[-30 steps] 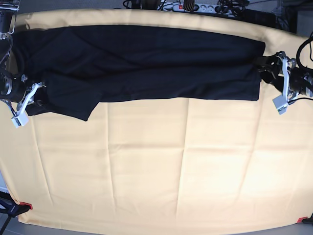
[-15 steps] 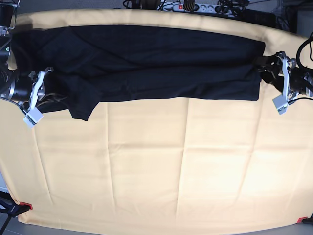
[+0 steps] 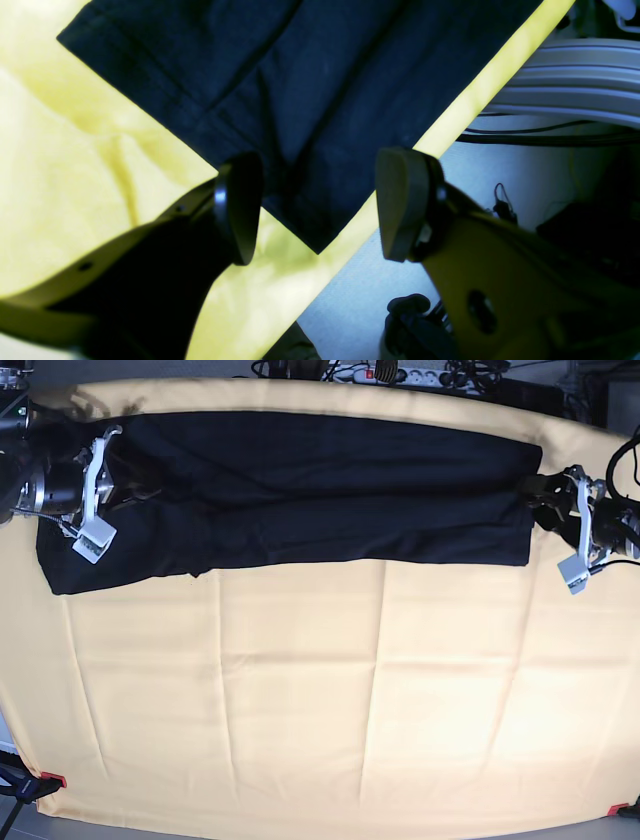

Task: Fold the T-shirt properly

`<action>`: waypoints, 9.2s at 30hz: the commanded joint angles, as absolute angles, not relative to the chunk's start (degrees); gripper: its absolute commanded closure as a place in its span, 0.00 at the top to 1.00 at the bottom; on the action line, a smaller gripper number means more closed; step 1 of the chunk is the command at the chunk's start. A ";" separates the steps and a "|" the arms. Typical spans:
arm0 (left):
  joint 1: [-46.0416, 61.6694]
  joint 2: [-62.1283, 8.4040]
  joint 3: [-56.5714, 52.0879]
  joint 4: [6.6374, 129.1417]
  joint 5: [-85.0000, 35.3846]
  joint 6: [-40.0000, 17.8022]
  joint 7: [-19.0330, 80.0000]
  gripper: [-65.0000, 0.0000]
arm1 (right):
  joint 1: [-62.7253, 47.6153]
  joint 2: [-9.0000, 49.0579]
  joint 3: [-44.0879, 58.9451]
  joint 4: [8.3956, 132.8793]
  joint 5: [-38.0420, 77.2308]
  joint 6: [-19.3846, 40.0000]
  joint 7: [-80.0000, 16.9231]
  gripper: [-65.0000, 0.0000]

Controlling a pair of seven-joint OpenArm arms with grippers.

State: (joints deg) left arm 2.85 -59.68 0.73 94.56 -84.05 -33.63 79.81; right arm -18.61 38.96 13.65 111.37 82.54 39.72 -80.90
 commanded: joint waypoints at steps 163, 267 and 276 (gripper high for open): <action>20.29 -30.37 -35.16 95.13 -66.43 -25.93 71.77 0.58 | -26.65 24.12 30.22 105.97 58.67 40.00 -59.16 0.00; 18.37 -23.00 -26.92 95.15 -62.02 -24.01 70.46 0.64 | -26.65 24.16 30.22 105.97 59.99 40.00 -60.90 0.00; 18.20 -23.03 -26.92 95.15 -57.39 -22.63 67.55 0.01 | -26.65 24.16 30.22 105.97 59.96 40.00 -61.54 0.00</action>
State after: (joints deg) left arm 17.93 -22.50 -27.00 94.78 -58.28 -22.81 65.95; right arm -26.79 23.16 29.74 105.21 58.94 39.70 -62.15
